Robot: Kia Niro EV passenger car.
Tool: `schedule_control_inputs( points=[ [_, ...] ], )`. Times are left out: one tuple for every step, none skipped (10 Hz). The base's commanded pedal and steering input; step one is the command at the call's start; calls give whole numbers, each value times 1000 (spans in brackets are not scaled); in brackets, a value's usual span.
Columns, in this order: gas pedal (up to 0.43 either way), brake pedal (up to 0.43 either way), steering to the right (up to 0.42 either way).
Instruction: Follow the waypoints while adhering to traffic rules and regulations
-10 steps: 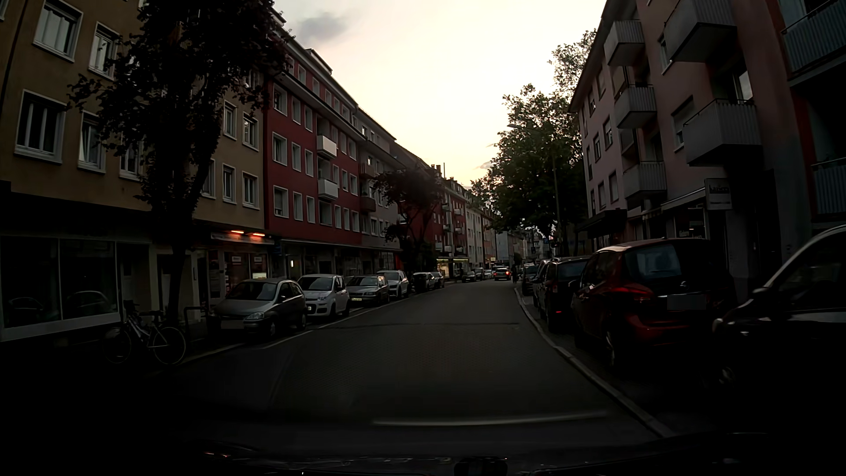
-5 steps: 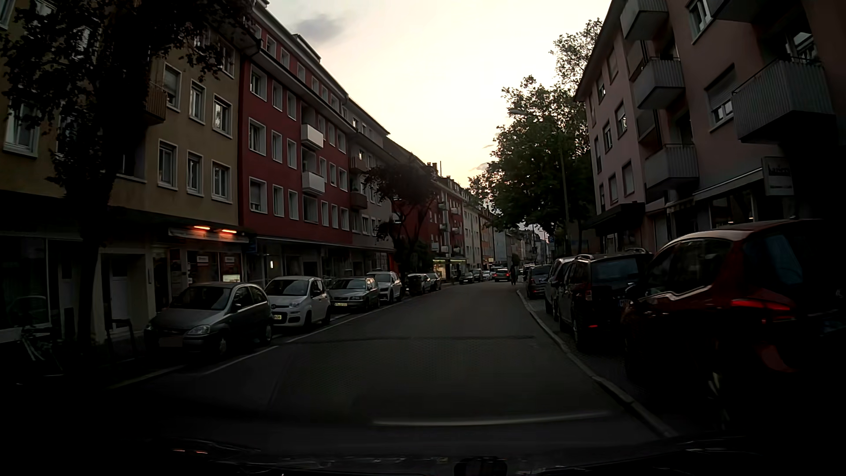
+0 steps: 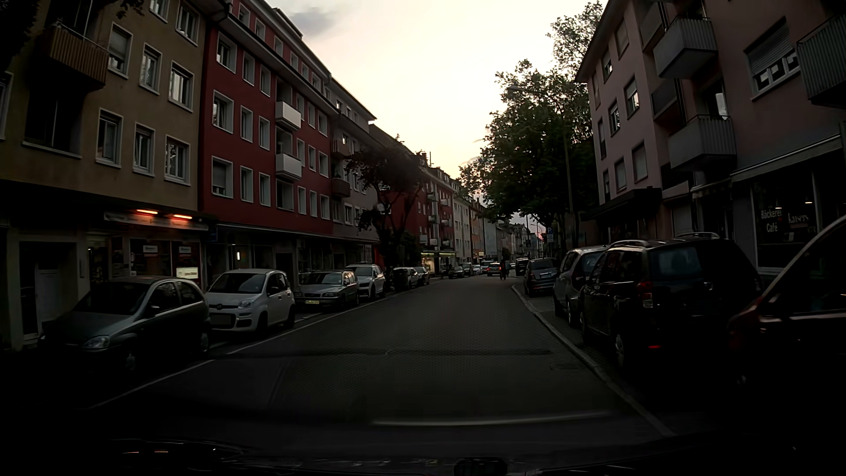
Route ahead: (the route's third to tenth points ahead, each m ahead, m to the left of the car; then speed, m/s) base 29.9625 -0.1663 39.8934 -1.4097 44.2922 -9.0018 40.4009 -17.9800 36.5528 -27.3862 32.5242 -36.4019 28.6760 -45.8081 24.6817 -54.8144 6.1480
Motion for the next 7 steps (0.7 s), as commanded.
schedule_control_inputs(
  points=[
    [39, 0, 29],
    [0, 0, 29],
    [0, 0, 28],
    [0, 0, 23],
    [0, 0, 21],
    [0, 0, 21],
    [0, 0, 20]
  ],
)
